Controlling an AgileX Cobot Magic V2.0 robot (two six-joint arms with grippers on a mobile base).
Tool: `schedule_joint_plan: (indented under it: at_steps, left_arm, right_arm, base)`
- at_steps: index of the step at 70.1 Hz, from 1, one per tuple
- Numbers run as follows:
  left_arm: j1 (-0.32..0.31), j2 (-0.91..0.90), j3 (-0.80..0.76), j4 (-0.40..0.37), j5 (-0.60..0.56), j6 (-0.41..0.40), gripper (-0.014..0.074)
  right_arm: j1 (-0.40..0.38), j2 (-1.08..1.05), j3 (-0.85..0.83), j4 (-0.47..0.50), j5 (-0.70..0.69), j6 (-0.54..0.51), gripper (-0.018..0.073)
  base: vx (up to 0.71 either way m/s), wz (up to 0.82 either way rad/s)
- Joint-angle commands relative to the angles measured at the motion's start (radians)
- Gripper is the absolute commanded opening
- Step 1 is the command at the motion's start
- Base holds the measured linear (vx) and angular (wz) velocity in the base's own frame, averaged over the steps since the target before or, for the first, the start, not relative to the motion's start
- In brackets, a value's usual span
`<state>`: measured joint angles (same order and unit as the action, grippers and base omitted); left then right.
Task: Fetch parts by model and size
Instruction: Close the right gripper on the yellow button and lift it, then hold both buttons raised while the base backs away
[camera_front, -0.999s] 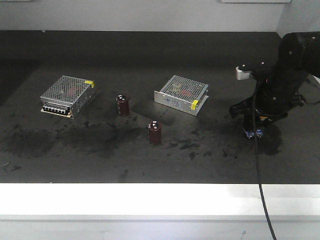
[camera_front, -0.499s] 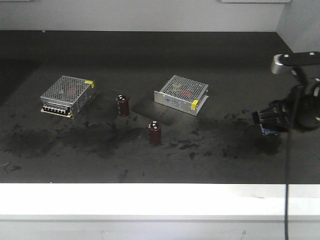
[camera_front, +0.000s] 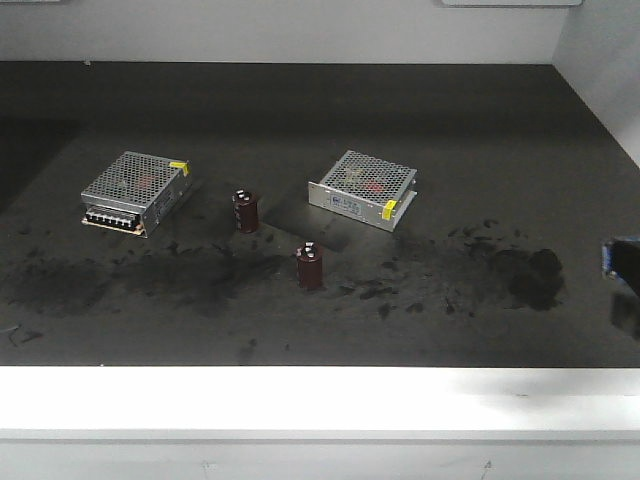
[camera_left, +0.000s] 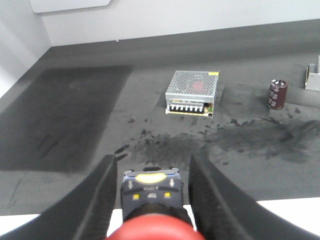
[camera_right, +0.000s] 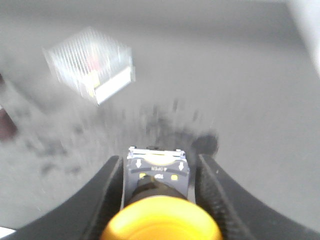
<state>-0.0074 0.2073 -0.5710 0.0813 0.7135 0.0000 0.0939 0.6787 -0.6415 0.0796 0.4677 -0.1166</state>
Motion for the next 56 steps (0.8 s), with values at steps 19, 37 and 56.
schedule_joint_plan:
  at_steps: [19,37,56]
  left_arm:
    - [0.000,0.012,-0.022,0.001,-0.099,-0.006,-0.0007]
    - [0.000,0.012,-0.022,0.001,-0.090,-0.006,-0.0007]
    - [0.000,0.012,-0.022,0.002,-0.083,-0.006,-0.0007]
  right_arm:
    - [-0.005,-0.405,0.153,0.003,-0.129,-0.023,-0.0008]
    - [-0.005,-0.574,0.176,0.003,-0.085,-0.023,-0.0008]
    - [-0.005,-0.578,0.176,0.002,-0.092,-0.023,-0.0008]
  base:
    - [0.00,0.00]
    - [0.00,0.00]
    - [0.00,0.00]
